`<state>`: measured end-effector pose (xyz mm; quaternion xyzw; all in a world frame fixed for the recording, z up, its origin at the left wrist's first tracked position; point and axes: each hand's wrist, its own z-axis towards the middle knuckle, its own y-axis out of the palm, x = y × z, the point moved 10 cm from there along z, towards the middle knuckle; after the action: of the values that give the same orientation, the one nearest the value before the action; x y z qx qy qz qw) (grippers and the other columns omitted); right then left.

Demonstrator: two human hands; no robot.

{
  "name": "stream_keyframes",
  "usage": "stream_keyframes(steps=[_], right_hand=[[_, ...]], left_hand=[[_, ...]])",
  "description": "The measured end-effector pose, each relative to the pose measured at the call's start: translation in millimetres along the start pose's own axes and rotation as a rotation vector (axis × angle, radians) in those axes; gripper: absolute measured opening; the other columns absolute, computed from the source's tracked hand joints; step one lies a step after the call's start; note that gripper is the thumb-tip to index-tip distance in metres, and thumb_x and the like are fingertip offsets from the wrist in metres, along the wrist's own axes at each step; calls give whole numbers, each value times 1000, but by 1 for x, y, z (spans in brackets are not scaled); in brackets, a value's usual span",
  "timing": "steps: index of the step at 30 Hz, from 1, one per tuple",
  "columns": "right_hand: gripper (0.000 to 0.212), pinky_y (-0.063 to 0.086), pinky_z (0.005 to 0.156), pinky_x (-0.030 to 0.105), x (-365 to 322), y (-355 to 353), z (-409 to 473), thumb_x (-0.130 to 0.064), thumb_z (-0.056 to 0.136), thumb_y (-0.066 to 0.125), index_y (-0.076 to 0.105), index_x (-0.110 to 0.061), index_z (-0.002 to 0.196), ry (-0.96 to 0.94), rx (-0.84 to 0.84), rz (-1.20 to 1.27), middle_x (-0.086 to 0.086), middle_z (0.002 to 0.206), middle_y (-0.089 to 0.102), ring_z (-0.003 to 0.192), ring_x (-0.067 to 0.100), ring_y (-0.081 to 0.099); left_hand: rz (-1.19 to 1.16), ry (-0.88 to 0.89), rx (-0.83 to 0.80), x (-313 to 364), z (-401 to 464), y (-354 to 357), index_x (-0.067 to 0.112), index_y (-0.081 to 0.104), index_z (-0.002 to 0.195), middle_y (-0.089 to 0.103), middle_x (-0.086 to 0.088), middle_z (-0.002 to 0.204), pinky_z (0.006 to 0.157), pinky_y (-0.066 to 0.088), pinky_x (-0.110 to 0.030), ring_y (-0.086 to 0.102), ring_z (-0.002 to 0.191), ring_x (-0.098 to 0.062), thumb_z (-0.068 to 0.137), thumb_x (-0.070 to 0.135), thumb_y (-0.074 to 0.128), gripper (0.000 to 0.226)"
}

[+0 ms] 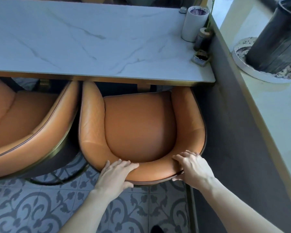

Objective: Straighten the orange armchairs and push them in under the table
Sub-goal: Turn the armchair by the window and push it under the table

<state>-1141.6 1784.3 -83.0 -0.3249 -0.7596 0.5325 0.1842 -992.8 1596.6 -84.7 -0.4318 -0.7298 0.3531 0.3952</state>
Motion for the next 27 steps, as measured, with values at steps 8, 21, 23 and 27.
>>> stream_keyframes(steps=[8,21,23,27], right_hand=[[83,32,118,38,-4,7,-8,-70,77,71,46,-34,147,37,6,6,-9,140,59,143,18,40],[86,42,102,29,-68,22,-38,-76,69,72,49,-39,143,136,-27,35,-11,131,61,124,14,52],[87,43,101,30,-76,24,-40,-76,69,73,48,-39,144,149,-46,39,-11,131,59,124,15,53],[91,44,97,30,-84,19,-34,-73,68,76,44,-40,147,159,-62,52,-11,131,55,124,16,52]], left_hand=[[70,61,4,-3,-7,7,46,17,156,27,8,164,124,11,-52,20,152,-23,95,46,60,74],[101,194,-50,-54,-38,17,47,15,154,28,9,164,123,16,-53,20,151,-23,95,44,62,75],[115,218,-58,-60,-40,18,47,15,154,28,8,164,123,17,-54,21,151,-25,96,44,62,75],[131,254,-49,-68,-38,11,46,16,154,29,6,164,121,19,-56,23,151,-27,96,42,63,75]])
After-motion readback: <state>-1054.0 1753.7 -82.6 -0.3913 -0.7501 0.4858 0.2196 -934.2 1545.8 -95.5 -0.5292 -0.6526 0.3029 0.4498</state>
